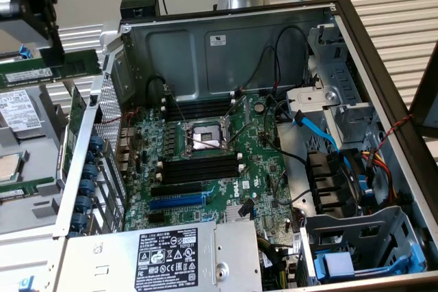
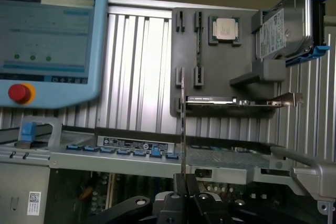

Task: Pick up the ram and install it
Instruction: 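Pick up the ram and move it above insertion slot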

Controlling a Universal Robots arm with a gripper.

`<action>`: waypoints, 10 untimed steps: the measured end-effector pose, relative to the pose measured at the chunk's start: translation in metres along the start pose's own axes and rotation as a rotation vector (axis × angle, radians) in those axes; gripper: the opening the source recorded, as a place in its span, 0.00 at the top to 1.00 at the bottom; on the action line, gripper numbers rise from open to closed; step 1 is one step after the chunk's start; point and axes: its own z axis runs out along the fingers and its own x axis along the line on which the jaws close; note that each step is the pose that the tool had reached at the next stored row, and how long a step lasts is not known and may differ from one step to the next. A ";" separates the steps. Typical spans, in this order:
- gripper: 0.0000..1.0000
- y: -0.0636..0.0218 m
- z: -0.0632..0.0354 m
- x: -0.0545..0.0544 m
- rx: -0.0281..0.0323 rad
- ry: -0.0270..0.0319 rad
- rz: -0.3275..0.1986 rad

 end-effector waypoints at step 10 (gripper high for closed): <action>0.88 -0.0459 0.0058 0.001 -0.0007 0.0000 0.000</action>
